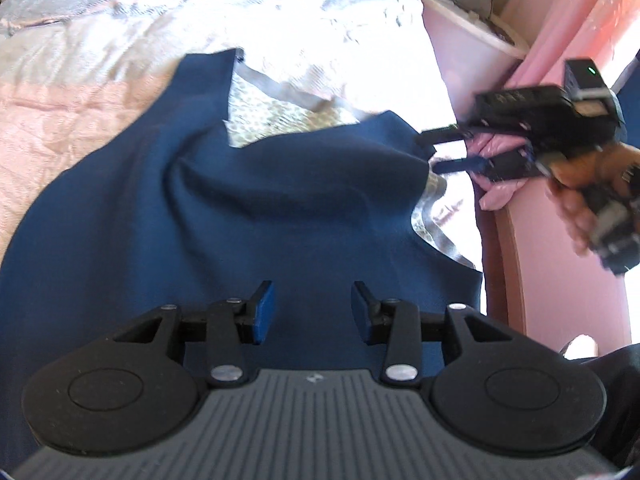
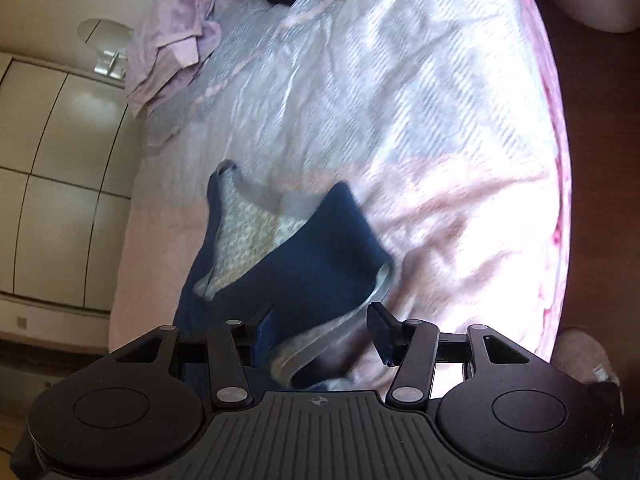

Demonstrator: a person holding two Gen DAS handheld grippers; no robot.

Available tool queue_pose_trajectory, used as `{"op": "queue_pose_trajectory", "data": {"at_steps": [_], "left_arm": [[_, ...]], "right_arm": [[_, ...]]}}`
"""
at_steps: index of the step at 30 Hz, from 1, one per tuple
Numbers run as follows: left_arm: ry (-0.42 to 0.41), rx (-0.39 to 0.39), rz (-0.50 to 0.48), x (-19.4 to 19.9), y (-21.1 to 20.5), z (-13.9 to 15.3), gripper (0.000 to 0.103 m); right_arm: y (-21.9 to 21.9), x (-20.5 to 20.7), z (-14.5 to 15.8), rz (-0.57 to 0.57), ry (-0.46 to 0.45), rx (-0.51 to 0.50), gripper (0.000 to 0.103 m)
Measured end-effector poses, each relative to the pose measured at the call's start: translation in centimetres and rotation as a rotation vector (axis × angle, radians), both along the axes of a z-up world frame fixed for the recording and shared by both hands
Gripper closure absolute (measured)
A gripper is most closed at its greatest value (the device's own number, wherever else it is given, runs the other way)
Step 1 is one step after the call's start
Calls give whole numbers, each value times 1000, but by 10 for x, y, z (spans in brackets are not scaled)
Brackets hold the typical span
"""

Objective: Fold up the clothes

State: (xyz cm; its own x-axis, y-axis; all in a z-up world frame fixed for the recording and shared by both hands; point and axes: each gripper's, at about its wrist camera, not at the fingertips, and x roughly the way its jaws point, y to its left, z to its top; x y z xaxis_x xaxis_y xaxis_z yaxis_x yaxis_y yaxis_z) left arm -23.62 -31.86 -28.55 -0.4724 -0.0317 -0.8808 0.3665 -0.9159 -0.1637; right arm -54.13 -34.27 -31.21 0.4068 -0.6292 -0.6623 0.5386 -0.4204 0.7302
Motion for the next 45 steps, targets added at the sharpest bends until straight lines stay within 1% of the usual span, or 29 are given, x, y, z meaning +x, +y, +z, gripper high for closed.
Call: {"op": "queue_pose_trajectory", "data": {"at_steps": [1, 3, 4, 5, 8, 9, 11, 13, 15, 16, 19, 21, 22, 25, 27, 28, 29, 30, 31, 33, 34, 36, 38, 39, 40, 42, 43, 44, 45], "left_arm": [[-7, 2, 0, -4, 2, -2, 67], [-23, -5, -2, -12, 6, -5, 67], [-29, -11, -9, -15, 7, -5, 67], [-32, -15, -15, -19, 9, -5, 67], [-8, -16, -24, -30, 11, 1, 67], [-2, -11, -30, -35, 12, 1, 66], [-2, -6, -42, -45, 14, -3, 66], [-10, -1, -51, -53, 17, -8, 66], [-19, 10, -58, -58, 21, -10, 66], [-10, 9, -54, -57, 21, -6, 66], [16, 4, -44, -54, 21, 6, 66], [45, -27, -20, -51, 8, 16, 66], [59, -42, -8, -50, 1, 21, 66], [54, -118, -10, -61, -42, 26, 66], [48, -183, -22, -73, -75, 29, 65], [43, -208, -27, -80, -93, 26, 64], [39, -232, -33, -88, -110, 24, 64], [30, -249, -45, -99, -129, 18, 64], [21, -266, -58, -111, -148, 13, 64], [10, -274, -87, -135, -180, -6, 64], [7, -265, -103, -147, -191, -17, 64], [-9, -207, -130, -166, -211, -42, 64], [-26, -134, -142, -179, -221, -63, 64], [-31, -92, -147, -184, -225, -72, 66], [-29, -70, -153, -185, -225, -73, 67], [-26, -27, -166, -187, -224, -74, 89], [-24, -6, -172, -188, -224, -74, 90], [-27, -20, -180, -187, -222, -70, 101], [-17, -48, -171, -185, -221, -62, 103]], "right_arm": [[-6, -6, -5, -2, 13, -5, 50], [-21, -12, -5, 39, 25, -6, 50], [-29, -14, -6, 60, 31, -7, 62], [-37, -17, -6, 80, 38, -8, 102], [-59, -28, -4, 134, 62, -17, 102], [-64, -44, 10, 120, 96, -51, 102], [-83, -70, 32, 133, 157, -110, 102], [-103, -72, 36, 227, 233, -135, 102], [-118, -65, 21, 296, 233, -93, 102], [-120, -64, 12, 297, 248, -55, 102], [-111, -71, 0, 232, 258, 32, 101], [-107, -76, 4, 211, 262, 38, 101], [-107, -73, 5, 230, 268, 28, 100], [-107, -66, 9, 286, 287, -2, 99], [-108, -61, 11, 323, 300, -22, 94], [-108, -58, 12, 342, 306, -32, 83], [-108, -55, 13, 361, 312, -42, 63], [-108, -53, 14, 380, 318, -52, 55], [-108, -50, 15, 398, 325, -62, 52], [-109, -45, 17, 436, 337, -83, 52], [-109, -43, 17, 454, 344, -92, 52], [-117, -36, 8, 487, 360, -106, 52], [-122, -36, -3, 486, 348, -107, 52], [-122, -37, -8, 476, 334, -106, 52], [-122, -39, -11, 466, 321, -106, 53], [-120, -43, -16, 444, 293, -108, 53], [-120, -46, -18, 436, 276, -108, 53], [-120, -48, -19, 434, 259, -103, 54], [-122, -48, -20, 448, 241, -83, 63]]}}
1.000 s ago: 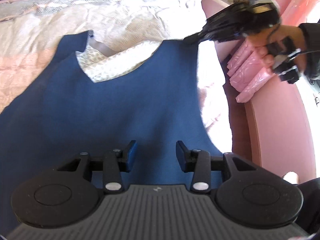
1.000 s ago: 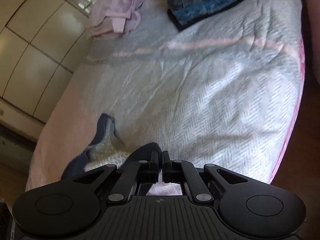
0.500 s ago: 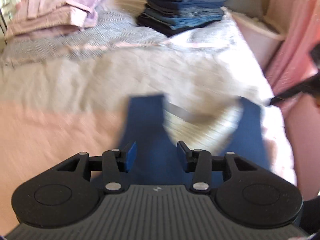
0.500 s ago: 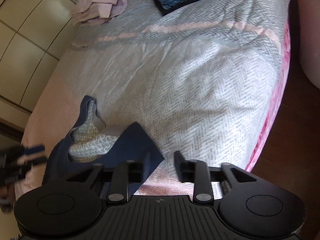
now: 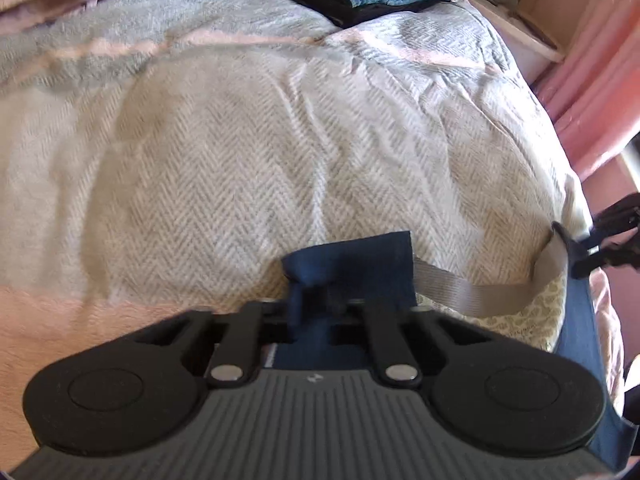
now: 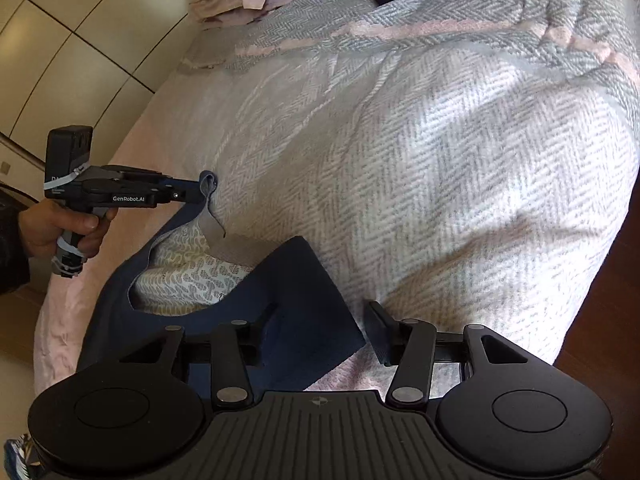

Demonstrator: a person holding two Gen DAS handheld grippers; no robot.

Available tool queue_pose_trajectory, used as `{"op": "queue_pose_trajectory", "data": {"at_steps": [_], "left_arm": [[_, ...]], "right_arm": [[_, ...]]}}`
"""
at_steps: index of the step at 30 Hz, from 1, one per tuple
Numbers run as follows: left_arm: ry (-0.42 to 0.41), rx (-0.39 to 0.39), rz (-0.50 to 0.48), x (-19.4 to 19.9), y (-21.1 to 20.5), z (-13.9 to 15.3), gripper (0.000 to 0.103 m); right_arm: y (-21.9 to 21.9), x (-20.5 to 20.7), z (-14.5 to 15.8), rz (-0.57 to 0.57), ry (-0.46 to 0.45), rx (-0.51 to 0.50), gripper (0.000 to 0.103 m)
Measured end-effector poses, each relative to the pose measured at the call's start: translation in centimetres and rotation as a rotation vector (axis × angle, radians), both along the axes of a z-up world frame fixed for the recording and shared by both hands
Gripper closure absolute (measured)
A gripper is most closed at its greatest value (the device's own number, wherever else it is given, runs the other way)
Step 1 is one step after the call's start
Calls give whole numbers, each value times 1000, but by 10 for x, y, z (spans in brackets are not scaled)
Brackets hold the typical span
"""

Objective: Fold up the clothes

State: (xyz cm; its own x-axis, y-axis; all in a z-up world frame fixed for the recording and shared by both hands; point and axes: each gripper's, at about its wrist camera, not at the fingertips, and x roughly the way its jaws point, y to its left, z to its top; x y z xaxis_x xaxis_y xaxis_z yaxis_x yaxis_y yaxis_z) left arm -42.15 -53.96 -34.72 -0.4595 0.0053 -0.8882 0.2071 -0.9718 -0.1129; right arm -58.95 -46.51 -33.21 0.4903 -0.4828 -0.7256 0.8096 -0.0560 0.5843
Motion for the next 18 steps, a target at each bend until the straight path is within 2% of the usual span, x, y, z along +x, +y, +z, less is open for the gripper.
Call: {"op": "queue_pose_trajectory", "data": {"at_steps": [1, 3, 6, 7, 10, 12, 13, 15, 18], "left_arm": [[13, -28, 9, 2, 1, 9, 103], [101, -106, 93, 10, -7, 40, 103], [151, -191, 172, 15, -16, 56, 103], [141, -208, 180, 13, -19, 47, 103], [47, -171, 180, 5, -21, 9, 103], [23, -189, 186, 6, -17, -2, 98], [33, -191, 207, 11, -16, 2, 97], [55, -198, 249, 25, -15, 13, 79], [86, -207, 310, 52, -13, 39, 77]], "right_arm": [[-2, 0, -1, 12, -13, 24, 102], [-8, -1, 7, 30, 6, 34, 102], [-17, -8, 38, 21, 54, -50, 102], [-20, -9, 45, 22, 62, -74, 102], [-27, 3, 36, 86, 132, -75, 102], [-21, 1, 38, 57, 151, -64, 102], [-18, 0, 39, 43, 161, -59, 102], [-13, -3, 41, 14, 181, -48, 101], [-5, -7, 43, -28, 210, -32, 79]]}}
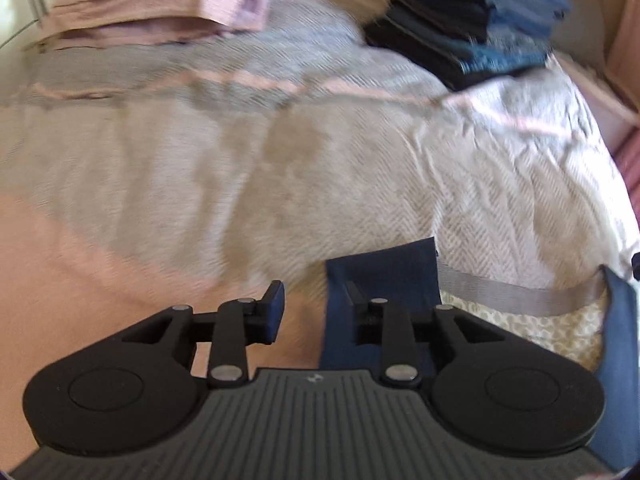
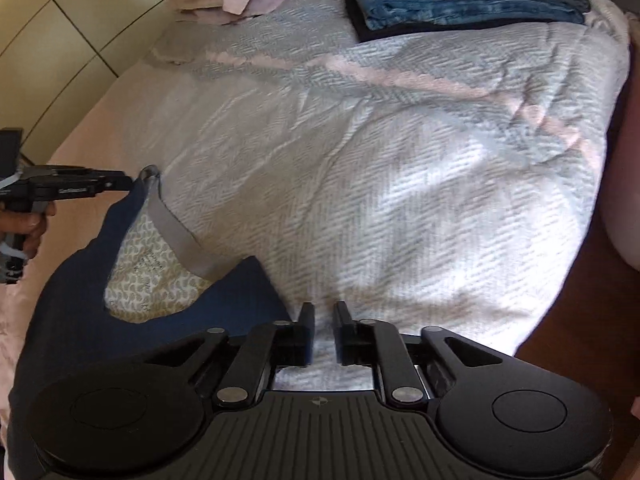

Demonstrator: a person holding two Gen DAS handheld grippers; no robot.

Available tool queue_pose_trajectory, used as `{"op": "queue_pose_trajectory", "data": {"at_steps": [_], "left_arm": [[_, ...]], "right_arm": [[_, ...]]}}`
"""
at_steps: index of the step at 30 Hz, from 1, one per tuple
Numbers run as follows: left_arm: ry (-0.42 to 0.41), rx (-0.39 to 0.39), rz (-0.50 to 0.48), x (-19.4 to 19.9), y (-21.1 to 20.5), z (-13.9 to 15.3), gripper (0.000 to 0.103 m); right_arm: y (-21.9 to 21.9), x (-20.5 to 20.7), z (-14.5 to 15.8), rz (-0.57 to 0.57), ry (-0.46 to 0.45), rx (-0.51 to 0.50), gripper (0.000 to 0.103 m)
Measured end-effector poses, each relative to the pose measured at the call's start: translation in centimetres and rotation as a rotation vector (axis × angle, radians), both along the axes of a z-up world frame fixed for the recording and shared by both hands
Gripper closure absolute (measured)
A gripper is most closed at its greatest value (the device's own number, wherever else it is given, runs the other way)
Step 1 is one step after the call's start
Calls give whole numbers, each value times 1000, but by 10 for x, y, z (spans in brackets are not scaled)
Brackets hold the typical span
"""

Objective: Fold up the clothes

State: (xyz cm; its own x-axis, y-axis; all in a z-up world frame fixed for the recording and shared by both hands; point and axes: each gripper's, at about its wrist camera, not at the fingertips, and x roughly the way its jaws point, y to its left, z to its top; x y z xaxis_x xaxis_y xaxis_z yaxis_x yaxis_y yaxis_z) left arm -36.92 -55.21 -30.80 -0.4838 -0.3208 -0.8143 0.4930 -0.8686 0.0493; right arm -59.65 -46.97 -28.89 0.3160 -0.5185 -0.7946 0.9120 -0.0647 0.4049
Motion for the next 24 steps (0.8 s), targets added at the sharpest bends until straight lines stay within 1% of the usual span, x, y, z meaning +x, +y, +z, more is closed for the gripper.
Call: {"op": "queue_pose_trajectory", "data": {"at_steps": [1, 2, 5, 7, 9, 15, 19, 21, 22, 24], "left_arm": [[6, 0, 22, 14, 6, 9, 77], [12, 0, 44, 28, 12, 18, 77], [25, 2, 109, 72, 36, 43, 77], [21, 27, 184, 110, 66, 47, 76], [16, 52, 258, 147, 97, 50, 75], [-83, 158, 511, 256, 222, 28, 75], [-146, 228, 644, 311, 297, 9, 75], [-173, 264, 687, 335, 330, -4, 74], [-172, 275, 702, 347, 345, -8, 73], [-169, 297, 733, 370, 376, -15, 71]], "right_arm": [[3, -1, 1, -15, 9, 4, 70], [6, -2, 3, -24, 15, 7, 69], [17, 18, 19, 51, -21, 13, 69], [25, 35, 28, 109, -49, 23, 69], [33, 55, 30, 174, -79, 55, 69], [54, 118, 28, 409, -141, 121, 68], [62, 161, 19, 565, -146, 151, 68], [67, 180, 12, 617, -137, 165, 68], [70, 187, 7, 629, -127, 179, 68], [81, 197, -2, 620, -104, 229, 68]]}}
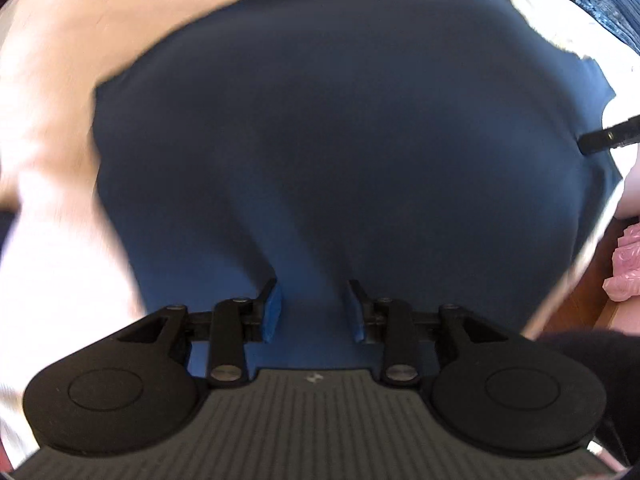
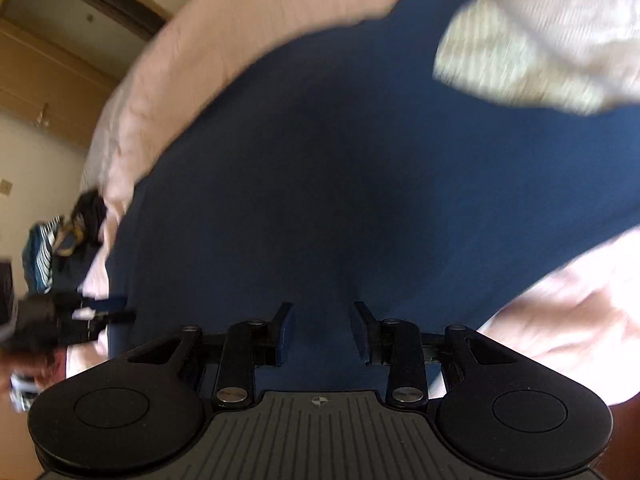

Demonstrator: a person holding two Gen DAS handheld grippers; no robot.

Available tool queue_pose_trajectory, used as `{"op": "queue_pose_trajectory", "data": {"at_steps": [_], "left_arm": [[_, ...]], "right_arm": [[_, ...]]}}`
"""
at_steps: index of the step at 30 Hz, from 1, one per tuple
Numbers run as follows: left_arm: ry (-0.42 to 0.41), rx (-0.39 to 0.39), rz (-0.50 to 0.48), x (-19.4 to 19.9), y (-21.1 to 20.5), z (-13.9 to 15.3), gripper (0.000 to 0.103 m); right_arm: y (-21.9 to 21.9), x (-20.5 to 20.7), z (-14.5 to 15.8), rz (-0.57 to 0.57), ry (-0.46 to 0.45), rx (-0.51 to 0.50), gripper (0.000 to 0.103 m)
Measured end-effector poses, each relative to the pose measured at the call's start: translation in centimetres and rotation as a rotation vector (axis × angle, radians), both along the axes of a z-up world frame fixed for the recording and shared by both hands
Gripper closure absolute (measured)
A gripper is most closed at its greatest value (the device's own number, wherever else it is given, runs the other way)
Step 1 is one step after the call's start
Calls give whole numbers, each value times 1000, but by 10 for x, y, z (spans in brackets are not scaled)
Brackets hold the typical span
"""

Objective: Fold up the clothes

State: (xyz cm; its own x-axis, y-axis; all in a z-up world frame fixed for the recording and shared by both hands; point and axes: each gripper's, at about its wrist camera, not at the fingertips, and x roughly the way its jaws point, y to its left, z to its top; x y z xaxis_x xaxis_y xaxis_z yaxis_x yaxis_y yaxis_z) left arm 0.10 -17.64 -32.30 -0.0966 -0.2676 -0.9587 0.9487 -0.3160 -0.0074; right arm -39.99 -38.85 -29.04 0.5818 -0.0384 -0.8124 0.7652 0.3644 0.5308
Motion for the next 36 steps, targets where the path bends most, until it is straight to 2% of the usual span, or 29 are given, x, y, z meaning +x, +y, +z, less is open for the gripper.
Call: {"op": "queue_pose_trajectory", "data": {"at_steps": [3, 8, 10, 11, 15, 18, 20, 22, 25, 28, 31, 34, 36], "left_arm": [[3, 48, 32, 28, 44, -6, 71], [28, 100, 43, 64, 113, -9, 72], [54, 52, 50, 70, 126, 1, 72], [71, 21, 58, 73, 130, 7, 72], [116, -130, 62, 74, 122, 27, 72], [158, -163, 84, 75, 105, 22, 71], [171, -134, 124, 77, 98, 8, 71], [161, -44, 164, 81, 92, -7, 71], [143, -42, 147, 81, 105, -5, 71], [117, -24, 152, 81, 112, 6, 71], [105, -83, 142, 77, 107, 25, 72], [109, -146, 130, 69, 99, 44, 72], [133, -178, 114, 56, 86, 49, 70]], "right_arm": [[17, 14, -12, -4, 57, 54, 68], [50, 36, 5, 0, 192, 22, 68], [64, 45, 11, 1, 239, 7, 68], [70, 52, 15, 2, 234, -6, 68], [86, 83, 26, 25, 202, -53, 68], [89, 113, 21, 78, 173, -53, 68], [89, 130, 13, 135, 155, -49, 68], [88, 140, 3, 175, 156, -23, 68], [84, 142, -10, 205, 166, 34, 68], [76, 133, -6, 209, 194, 53, 68], [71, 121, 0, 182, 246, 56, 68], [68, 113, 7, 122, 229, 18, 68], [63, 105, 1, 76, 219, 37, 68]]}}
